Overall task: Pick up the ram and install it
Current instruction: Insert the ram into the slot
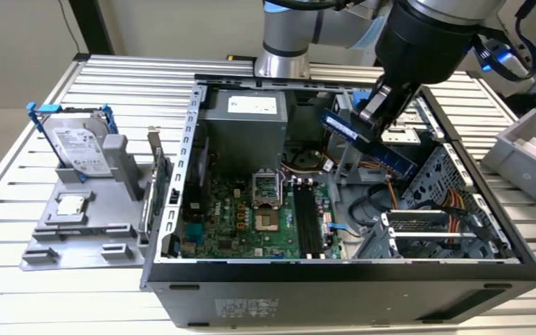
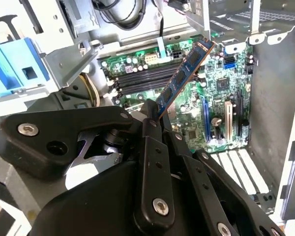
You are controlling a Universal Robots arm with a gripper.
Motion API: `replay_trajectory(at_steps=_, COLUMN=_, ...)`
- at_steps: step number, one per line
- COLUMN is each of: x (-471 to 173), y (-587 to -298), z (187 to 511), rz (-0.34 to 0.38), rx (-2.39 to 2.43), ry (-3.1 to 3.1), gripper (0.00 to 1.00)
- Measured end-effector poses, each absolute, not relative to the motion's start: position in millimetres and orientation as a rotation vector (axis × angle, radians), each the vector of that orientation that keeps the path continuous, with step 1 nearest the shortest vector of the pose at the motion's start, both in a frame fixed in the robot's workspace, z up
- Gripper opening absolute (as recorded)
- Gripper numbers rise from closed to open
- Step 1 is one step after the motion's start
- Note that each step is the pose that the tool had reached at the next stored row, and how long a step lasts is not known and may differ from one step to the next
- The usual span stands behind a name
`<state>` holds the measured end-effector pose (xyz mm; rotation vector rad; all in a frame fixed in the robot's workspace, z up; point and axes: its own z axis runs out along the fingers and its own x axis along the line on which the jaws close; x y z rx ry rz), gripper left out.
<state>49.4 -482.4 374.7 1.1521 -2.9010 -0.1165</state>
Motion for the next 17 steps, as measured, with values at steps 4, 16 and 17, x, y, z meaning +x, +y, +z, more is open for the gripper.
replay_trajectory(at_steps=4, x=49.5, y=-482.4, z=374.7, rz=-0.117, rx=1.115, ry=-2.917, gripper=0.0)
replay_trajectory(at_steps=16, x=49.4, y=-482.4, z=374.7, rz=-0.117, rx=1.102, ry=-2.922, gripper=0.0)
replay_trajectory(at_steps=17, x=49.4, y=-482.4, z=374.7, rz=-0.117, rx=1.102, ry=-2.922, gripper=0.0)
